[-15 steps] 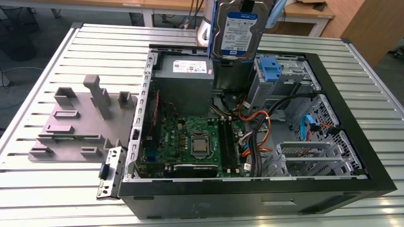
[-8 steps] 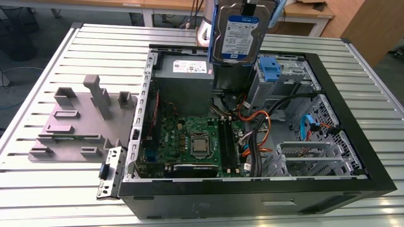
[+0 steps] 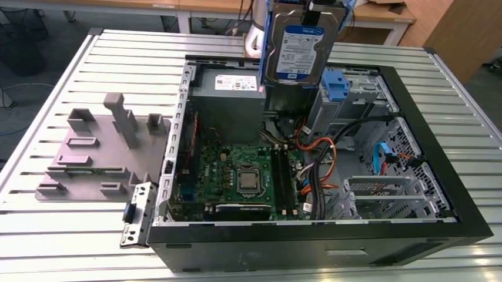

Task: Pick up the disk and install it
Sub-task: 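Pick up the disk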

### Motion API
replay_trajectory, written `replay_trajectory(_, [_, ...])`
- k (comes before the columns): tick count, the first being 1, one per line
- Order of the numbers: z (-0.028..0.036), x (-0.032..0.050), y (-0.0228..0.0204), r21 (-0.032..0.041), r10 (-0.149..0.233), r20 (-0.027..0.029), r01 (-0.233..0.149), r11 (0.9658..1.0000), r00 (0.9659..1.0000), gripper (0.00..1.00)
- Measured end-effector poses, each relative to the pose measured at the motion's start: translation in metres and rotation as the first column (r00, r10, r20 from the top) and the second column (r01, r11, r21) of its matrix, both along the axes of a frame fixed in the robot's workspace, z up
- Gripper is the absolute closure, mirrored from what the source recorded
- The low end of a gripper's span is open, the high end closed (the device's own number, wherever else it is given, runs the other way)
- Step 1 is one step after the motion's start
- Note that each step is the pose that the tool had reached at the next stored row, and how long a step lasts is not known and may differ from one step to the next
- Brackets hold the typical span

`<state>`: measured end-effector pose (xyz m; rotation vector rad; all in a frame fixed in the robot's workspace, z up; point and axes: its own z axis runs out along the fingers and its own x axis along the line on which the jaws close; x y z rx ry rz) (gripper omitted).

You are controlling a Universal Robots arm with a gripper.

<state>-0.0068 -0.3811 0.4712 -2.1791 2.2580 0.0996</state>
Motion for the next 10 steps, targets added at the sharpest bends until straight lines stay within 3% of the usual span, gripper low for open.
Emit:
replay_trajectory(7, [-0.0003, 0.0000, -0.0120, 0.0000, 0.000, 0.0000, 0.000, 1.0000, 1.0000, 0.65])
replay_trajectory(10, [-0.0004, 0.0000, -0.0138, 0.0000, 0.000, 0.0000, 0.000, 1.0000, 1.0000, 0.65])
